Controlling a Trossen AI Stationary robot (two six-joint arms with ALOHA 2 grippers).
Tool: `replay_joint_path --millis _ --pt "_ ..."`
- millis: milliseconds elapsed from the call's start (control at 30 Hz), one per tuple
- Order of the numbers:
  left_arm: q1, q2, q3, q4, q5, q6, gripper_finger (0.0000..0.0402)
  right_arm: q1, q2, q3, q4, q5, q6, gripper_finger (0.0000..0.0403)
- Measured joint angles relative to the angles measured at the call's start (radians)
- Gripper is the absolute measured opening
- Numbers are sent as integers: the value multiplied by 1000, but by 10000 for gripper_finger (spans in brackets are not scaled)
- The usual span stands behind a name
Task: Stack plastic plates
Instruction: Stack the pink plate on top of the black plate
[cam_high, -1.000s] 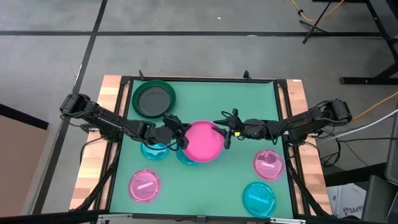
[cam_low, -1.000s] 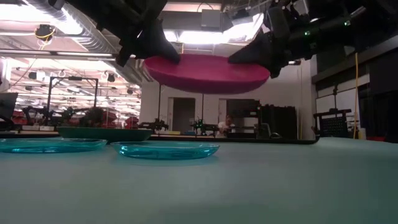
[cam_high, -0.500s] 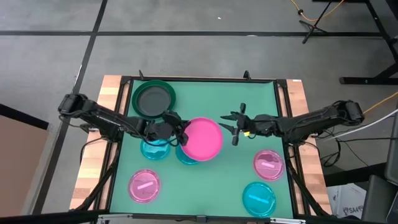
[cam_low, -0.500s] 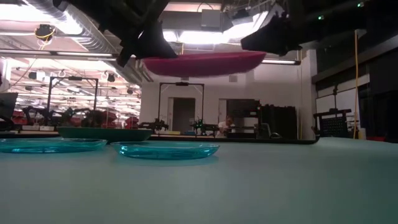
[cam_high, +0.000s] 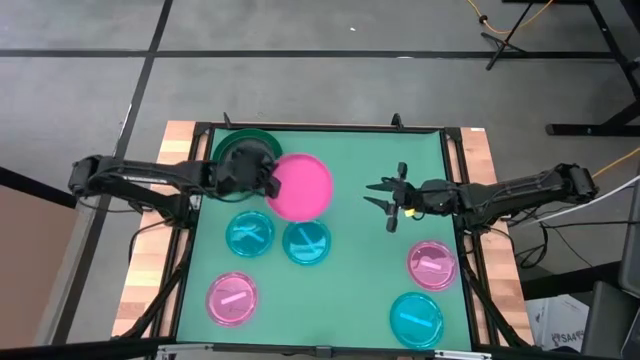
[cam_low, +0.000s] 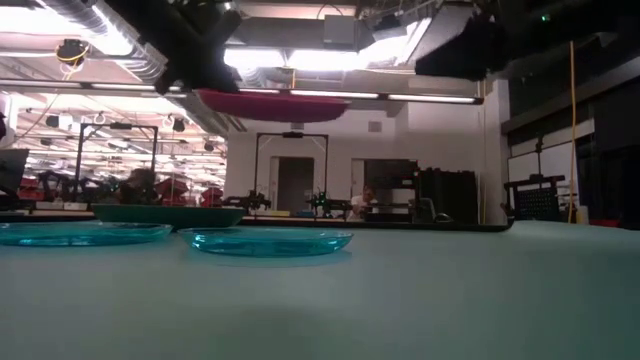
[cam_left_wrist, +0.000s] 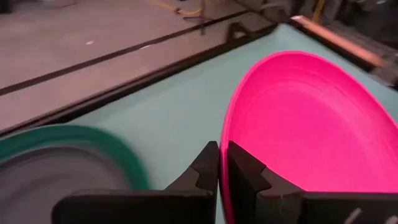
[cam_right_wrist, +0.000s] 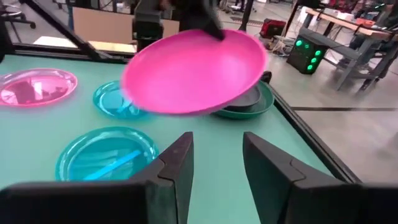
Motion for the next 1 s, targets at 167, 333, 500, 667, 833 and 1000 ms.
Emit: replay_joint_path --millis 167,333,500,667,833,1000 --pt "131 -93 0 -128 4 -1 13 0 2 -1 -44 -29 0 129" --pt "268 -143 0 -217 17 -2 13 0 5 -1 -52 -31 3 129" --pt "410 -140 -1 -287 59 -3 13 0 5 -1 -52 -33 3 129" --pt "536 -118 -1 -327 87 0 13 0 5 -1 -53 -36 3 129" --pt "639 -104 -2 -326 129 24 13 0 5 -1 -53 -36 3 129" --pt "713 -92 -43 -327 167 25 14 0 5 -1 -53 -36 3 129"
